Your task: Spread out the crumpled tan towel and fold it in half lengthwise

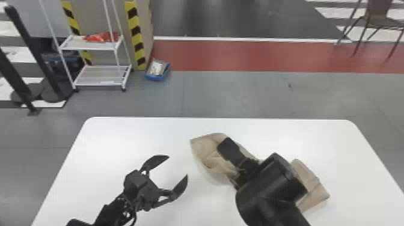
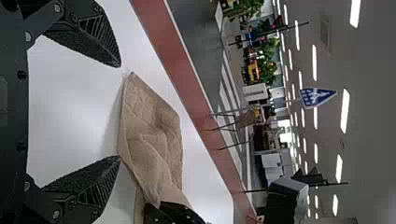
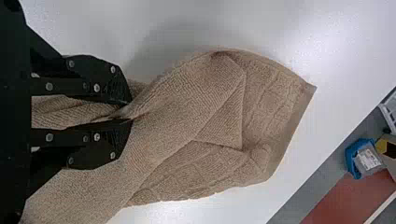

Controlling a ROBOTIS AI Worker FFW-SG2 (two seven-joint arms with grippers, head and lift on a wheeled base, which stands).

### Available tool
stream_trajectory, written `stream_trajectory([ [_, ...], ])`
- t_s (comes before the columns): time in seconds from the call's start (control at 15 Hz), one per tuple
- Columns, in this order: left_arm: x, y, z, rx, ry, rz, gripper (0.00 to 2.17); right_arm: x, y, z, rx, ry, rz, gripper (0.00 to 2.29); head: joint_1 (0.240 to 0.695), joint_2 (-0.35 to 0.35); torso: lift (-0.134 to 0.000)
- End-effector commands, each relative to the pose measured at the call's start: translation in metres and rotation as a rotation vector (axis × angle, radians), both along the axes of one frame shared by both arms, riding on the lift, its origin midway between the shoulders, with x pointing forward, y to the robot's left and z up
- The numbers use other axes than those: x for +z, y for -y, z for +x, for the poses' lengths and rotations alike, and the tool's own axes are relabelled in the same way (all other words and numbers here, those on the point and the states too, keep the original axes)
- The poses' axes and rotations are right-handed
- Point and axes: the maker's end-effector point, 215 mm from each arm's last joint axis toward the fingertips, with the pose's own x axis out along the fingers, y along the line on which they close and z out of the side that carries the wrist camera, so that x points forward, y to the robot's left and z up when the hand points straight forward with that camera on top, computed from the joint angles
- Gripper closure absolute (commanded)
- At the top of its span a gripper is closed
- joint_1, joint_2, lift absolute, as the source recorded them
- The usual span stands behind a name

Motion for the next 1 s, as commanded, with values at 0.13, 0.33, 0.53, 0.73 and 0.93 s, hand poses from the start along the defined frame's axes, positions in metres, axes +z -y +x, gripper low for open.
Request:
stream_trajectory([
  [0.13, -0.001, -0.007, 0.001, 0.004, 0.001, 0.009, 0.2, 0.03, -0.048, 0.009, 0.116, 0.133, 0.105, 1.56, 0.695, 0.002, 0.0],
  [0.33, 0.0, -0.01, 0.003, 0.01, 0.002, 0.01, 0.2, 0.056, -0.104, -0.005, 0.232, 0.187, 0.205, 1.56, 0.695, 0.043, 0.0],
  [0.53, 0.003, -0.014, 0.006, 0.017, 0.007, 0.008, 0.2, 0.051, -0.149, -0.035, 0.337, 0.15, 0.189, 1.56, 0.695, 0.12, 0.0],
  [0.73, 0.003, -0.024, 0.009, 0.034, 0.009, 0.012, 0.2, 0.037, -0.131, -0.043, 0.302, 0.098, 0.135, 0.61, 0.695, 0.166, 0.0],
  [0.93, 0.004, -0.024, 0.009, 0.034, 0.011, 0.014, 0.2, 0.039, -0.099, -0.046, 0.22, 0.102, 0.13, 0.0, 0.695, 0.158, 0.0],
])
